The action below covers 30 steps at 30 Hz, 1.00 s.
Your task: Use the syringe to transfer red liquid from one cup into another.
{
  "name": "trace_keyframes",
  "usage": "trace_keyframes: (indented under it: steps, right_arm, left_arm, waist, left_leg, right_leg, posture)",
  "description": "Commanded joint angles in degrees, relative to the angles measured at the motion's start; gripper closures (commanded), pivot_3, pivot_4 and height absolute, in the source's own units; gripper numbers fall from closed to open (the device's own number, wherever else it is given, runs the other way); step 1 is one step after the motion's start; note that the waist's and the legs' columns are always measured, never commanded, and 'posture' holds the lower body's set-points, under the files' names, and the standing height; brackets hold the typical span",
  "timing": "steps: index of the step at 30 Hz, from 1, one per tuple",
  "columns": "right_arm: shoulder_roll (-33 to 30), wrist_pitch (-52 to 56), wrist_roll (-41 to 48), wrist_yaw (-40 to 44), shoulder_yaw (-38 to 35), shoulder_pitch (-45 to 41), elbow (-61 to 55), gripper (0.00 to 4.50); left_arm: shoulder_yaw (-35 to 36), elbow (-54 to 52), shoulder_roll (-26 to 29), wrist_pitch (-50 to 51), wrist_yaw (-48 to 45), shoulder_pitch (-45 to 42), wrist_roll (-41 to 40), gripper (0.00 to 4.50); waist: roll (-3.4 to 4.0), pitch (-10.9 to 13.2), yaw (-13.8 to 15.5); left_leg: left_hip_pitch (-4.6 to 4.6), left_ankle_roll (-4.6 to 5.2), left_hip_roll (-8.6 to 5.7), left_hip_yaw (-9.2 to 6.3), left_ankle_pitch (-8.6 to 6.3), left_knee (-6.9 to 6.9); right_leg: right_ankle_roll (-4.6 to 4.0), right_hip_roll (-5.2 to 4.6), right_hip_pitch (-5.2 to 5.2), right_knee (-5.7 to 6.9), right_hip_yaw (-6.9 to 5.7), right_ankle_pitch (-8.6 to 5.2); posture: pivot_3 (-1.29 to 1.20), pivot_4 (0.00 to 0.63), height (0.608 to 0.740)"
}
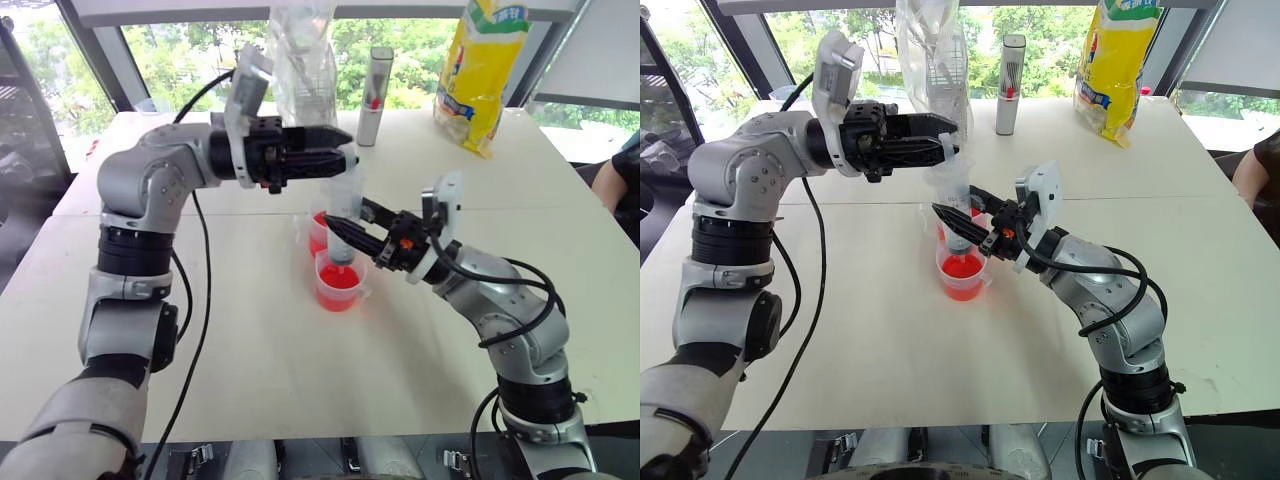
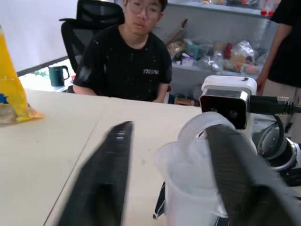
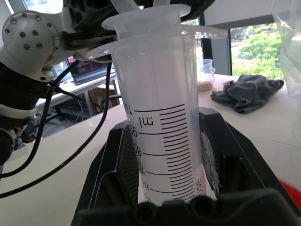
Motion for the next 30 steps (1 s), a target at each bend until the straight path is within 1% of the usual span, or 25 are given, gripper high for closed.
trace_keyframes:
  steps: [1, 2, 6, 15, 17, 21, 24, 26, 28, 30]
  right_arm:
    - [0.3, -1.0, 1.2, -0.9, -1.9, -2.3, -2.2, 3.06]
    - [0.3, -1.0, 1.2, -0.9, -1.9, -2.3, -2.2, 3.06]
    - [0.2, -0.9, 1.3, -1.1, -1.9, -2.2, -2.1, 3.06]
    - [-0.2, -0.1, 2.5, -1.2, -2.2, -2.0, -2.6, 3.06]
    - [-0.4, 0.3, 3.1, -1.2, -2.2, -2.0, -2.6, 3.06]
    - [-1.0, 1.0, 3.8, -1.1, -2.4, -2.0, -2.4, 3.06]
    - [-2.3, 4.4, 5.2, -2.1, -3.9, -5.1, -1.3, 3.06]
    - [-5.3, 8.4, 5.5, -3.1, -4.9, -8.6, -0.1, 3.06]
    - [-9.2, 15.5, 6.8, -4.9, -6.7, -14.9, 2.5, 3.06]
    - [-11.0, 23.1, 10.4, -8.1, -10.5, -22.8, 7.9, 3.06]
  left_arm:
    - [-0.4, -1.4, 0.2, -0.3, -1.0, -0.4, -0.8, 0.20]
    - [-0.2, -1.4, 0.5, -0.4, -0.9, -0.3, -0.7, 0.09]
    - [0.7, -1.4, 1.9, -0.5, -0.6, 0.2, -0.6, 0.09]
    - [5.8, -1.6, 9.9, 0.6, 1.2, 2.7, -1.6, 0.09]
    - [6.9, -3.0, 10.7, 2.2, 1.9, 4.5, -2.7, 0.09]
    - [6.4, -7.6, 11.3, 3.0, 3.0, 8.8, -3.3, 0.09]
    - [6.2, -9.4, 10.8, 2.6, 4.6, 10.3, -3.4, 0.09]
    - [5.5, -10.6, 10.5, 2.0, 5.2, 11.5, -3.0, 0.09]
    - [4.4, -12.0, 10.4, 1.2, 5.3, 13.2, -2.4, 0.09]
    - [3.1, -13.4, 10.6, 0.0, 5.1, 15.2, -1.4, 0.09]
  waist:
    - [0.00, 0.0, 0.0]
    - [0.00, 0.0, 0.1]
    - [0.00, 0.0, 0.1]
    - [0.00, 0.0, 0.0]
    - [0.00, 0.0, 0.0]
    - [0.00, 0.0, 0.3]
    - [0.00, 0.0, 0.4]
    - [0.00, 0.0, 0.4]
    - [0.04, 0.0, 0.1]
    - [0.04, 0.0, -0.1]
  left_leg:
    - [0.00, 0.00, 0.00, 0.00, 0.00, 0.00]
    - [0.00, 0.00, 0.00, 0.01, 0.00, 0.01]
    - [-0.01, 0.00, 0.00, 0.01, 0.00, 0.00]
    - [0.01, 0.00, 0.04, 0.00, 0.00, -0.02]
    - [0.00, 0.00, 0.04, 0.00, 0.00, -0.01]
    - [0.00, 0.00, 0.04, 0.01, 0.00, 0.00]
    - [-0.02, 0.00, 0.02, 0.00, 0.00, 0.01]
    - [-0.02, 0.00, 0.01, 0.02, 0.00, 0.01]
    - [0.01, 0.00, 0.02, 0.03, 0.00, 0.00]
    - [0.02, 0.00, 0.03, 0.03, 0.00, -0.01]
  right_leg:
    - [0.00, 0.00, 0.00, 0.00, 0.00, 0.00]
    - [0.00, 0.00, 0.00, 0.00, 0.00, 0.00]
    - [0.00, -0.02, 0.00, -0.01, 0.00, 0.00]
    - [0.00, 0.00, -0.01, 0.00, 0.00, 0.00]
    - [0.00, -0.02, 0.00, 0.00, 0.00, 0.00]
    - [0.00, -0.08, 0.02, -0.01, 0.00, 0.00]
    - [0.00, -0.08, 0.01, -0.02, -0.01, 0.00]
    - [0.00, -0.09, 0.01, -0.02, 0.00, 0.00]
    - [0.00, -0.09, 0.02, -0.02, 0.00, 0.00]
    - [-0.01, -0.09, 0.01, 0.00, 0.02, 0.00]
  posture:
    - [0.00, 0.150, 0.740]
    - [0.00, 0.150, 0.740]
    - [0.00, 0.150, 0.740]
    - [0.00, 0.150, 0.740]
    - [0.00, 0.150, 0.740]
    - [0.00, 0.150, 0.740]
    - [0.00, 0.150, 0.740]
    - [0.00, 0.150, 0.740]
    - [0.00, 0.150, 0.740]
    - [0.00, 0.150, 0.740]
